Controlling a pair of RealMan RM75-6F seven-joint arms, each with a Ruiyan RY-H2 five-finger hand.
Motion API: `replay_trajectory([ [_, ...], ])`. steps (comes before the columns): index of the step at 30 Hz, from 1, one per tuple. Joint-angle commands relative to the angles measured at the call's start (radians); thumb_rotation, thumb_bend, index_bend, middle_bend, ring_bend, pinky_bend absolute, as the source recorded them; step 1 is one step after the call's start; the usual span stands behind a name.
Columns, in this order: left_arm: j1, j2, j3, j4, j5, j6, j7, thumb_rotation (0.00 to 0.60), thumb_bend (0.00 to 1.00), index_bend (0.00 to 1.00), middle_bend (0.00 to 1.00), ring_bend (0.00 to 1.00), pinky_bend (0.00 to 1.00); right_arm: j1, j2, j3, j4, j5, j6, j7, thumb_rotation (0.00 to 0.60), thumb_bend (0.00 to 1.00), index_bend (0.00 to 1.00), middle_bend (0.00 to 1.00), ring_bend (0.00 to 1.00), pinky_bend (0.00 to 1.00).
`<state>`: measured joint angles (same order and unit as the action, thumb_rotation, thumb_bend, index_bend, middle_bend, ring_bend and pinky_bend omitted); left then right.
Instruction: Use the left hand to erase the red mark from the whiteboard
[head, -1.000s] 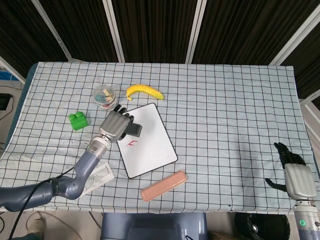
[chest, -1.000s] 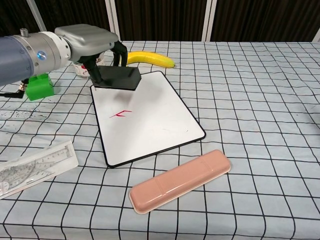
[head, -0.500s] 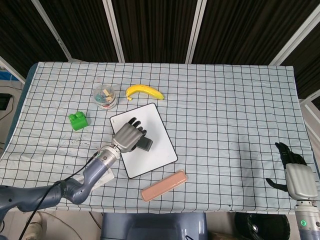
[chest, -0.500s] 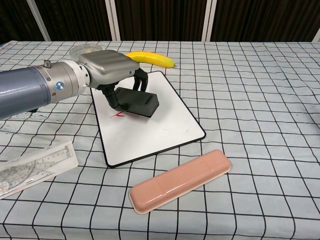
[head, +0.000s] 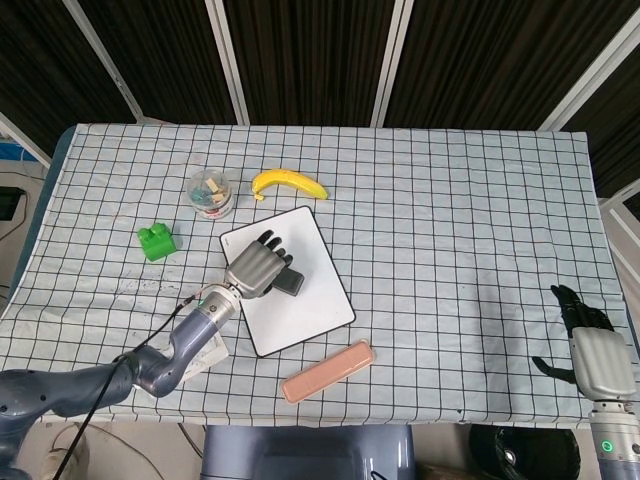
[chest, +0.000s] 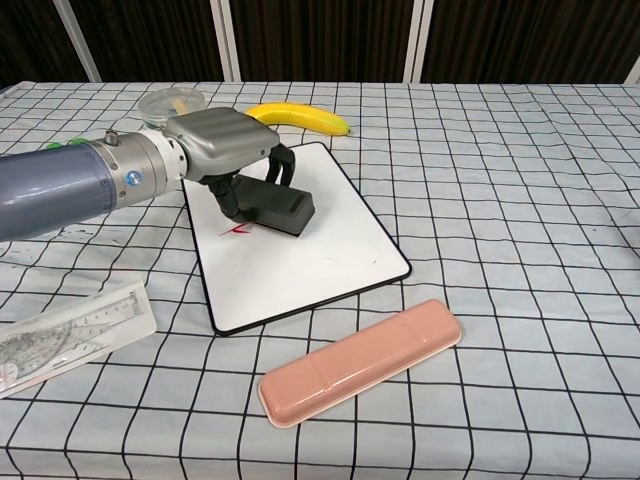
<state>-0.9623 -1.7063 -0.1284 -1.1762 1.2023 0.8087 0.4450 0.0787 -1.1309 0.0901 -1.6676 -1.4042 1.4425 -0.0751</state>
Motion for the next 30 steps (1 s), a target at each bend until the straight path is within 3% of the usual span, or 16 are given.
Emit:
replay_trajectory([
  [1,0.0,0.004,0.007,0.002,0.007,-0.012,-0.016,0.6,0.24,0.44,0.46,0.18,0.15,0.0,0.0,0.0,0.0,0.001,-0.001,0.001,0.6,0.04,0.06,0.11,0.21,0.21],
  [19,0.053,0.107,0.064,-0.122,-0.006,0.002,0.037,0.6,0.24,0.44,0.46,0.18,0.15,0.001,0.0,-0.001,0.0,-0.004,0.0,0.004,0.6,0.04,0.06,0.11,0.21,0.21],
  [30,0.05,0.092,0.057,-0.095,0.02,0.017,0.034,0.6,0.25,0.44,0.46,0.18,0.15,0.001,-0.003,-0.001,-0.003,-0.003,0.0,-0.004,0.6,0.04,0.06,0.11,0.21,0.21],
])
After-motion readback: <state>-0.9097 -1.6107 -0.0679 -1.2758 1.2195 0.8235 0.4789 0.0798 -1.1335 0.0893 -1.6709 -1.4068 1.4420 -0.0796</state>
